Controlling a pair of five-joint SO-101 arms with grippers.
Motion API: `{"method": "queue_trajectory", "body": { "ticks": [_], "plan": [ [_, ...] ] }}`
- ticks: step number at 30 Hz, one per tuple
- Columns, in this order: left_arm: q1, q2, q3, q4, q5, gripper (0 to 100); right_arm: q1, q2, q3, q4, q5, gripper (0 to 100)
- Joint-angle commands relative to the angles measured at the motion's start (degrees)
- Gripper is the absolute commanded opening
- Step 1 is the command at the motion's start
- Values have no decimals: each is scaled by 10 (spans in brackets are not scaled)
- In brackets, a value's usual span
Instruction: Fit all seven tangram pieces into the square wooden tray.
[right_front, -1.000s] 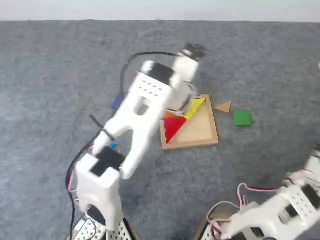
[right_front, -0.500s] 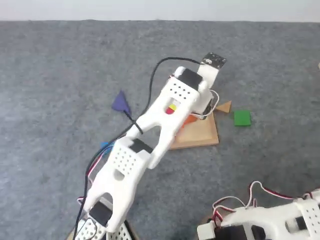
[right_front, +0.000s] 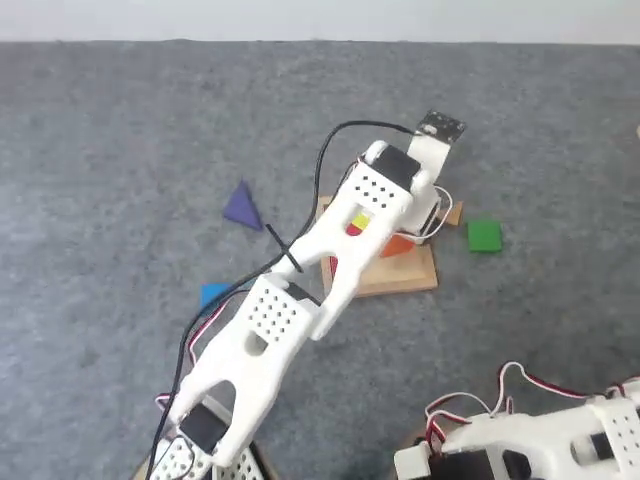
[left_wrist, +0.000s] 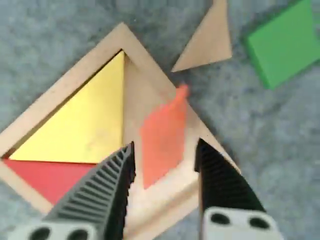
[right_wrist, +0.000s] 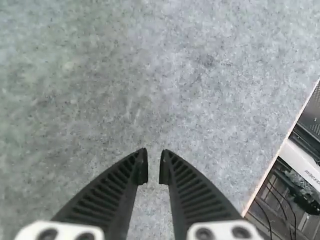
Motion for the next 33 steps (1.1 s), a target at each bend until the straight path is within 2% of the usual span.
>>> {"method": "queue_trajectory", "body": {
  "ticks": [1, 9, 13, 16, 21, 26, 30, 33],
  "plan": [
    [-4, -16, -47, 29, 4, 202, -17, -7, -32, -12, 14, 58],
    [-66, -28, -66, 29, 4, 203, -26, -7, -33, -12, 16, 58],
    [-117, -89, -65, 30, -22, 203, -46, -7, -36, -12, 31, 58],
    [-146, -161, -15, 30, -52, 203, -48, -7, -48, -12, 32, 58],
    [-181, -336, 175, 30, -106, 203, -45, 30, -94, -12, 32, 58],
    [-183, -499, 453, 8, -198, 204, -49, 171, -202, 43, 39, 58],
    [-149, -569, 690, -138, -252, 203, -44, 284, -287, 95, 50, 59],
    [-108, -584, 798, -241, -265, 203, -34, 336, -309, 83, 51, 59]
  ]
}}
